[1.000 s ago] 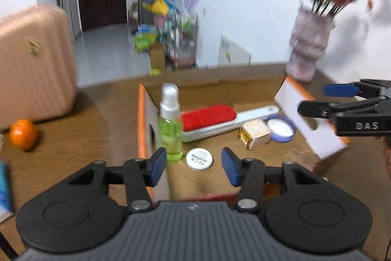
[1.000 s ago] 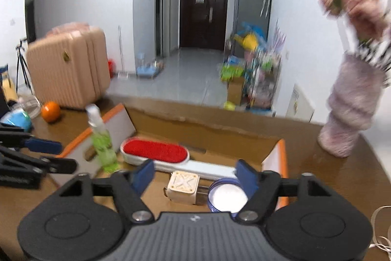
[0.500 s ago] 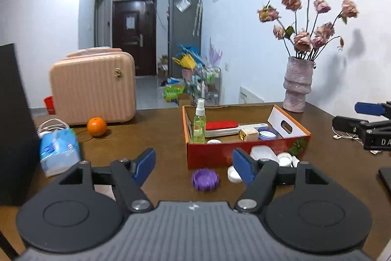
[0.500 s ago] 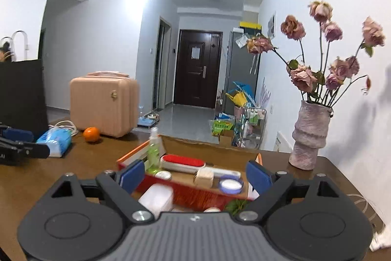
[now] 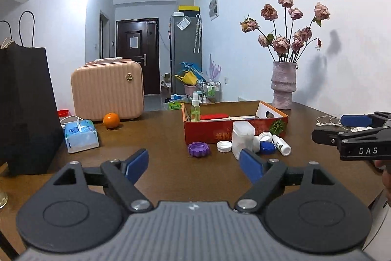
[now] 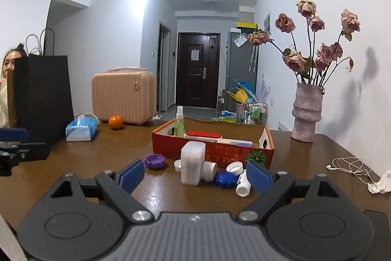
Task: Organize rigid objects
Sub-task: 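Withdraw both grippers from the box back over the table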
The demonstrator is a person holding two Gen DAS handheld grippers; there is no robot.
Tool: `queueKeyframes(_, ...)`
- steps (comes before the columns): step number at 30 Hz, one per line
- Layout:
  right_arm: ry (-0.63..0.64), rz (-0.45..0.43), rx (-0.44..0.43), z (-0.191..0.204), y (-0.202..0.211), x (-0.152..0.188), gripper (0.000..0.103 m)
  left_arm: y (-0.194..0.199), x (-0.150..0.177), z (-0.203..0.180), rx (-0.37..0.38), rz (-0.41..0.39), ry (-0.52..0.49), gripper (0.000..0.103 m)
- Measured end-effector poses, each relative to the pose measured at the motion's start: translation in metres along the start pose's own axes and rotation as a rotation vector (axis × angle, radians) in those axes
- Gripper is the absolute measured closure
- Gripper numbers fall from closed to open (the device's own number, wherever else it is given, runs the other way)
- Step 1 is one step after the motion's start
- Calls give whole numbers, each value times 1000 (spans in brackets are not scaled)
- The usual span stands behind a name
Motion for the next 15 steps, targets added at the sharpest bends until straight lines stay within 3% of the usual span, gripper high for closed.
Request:
queueKeyframes(7, -3, 2, 21, -6, 3, 9, 13, -12, -2, -9, 18, 7, 3, 19)
queueKeyframes(15, -42, 33, 52, -25, -17, 14, 13, -53, 7, -20, 50, 90, -17, 19)
Point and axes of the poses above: each gripper's, at about its wrist camera, not at the fingertips, and y roughly against the way its jaws point, z to its left, x to its underside, the point moved 1 cm from there along -y, roughly the way its jaws point, and after that the axes turned 13 degrees about -y, right-handed, at the moved point
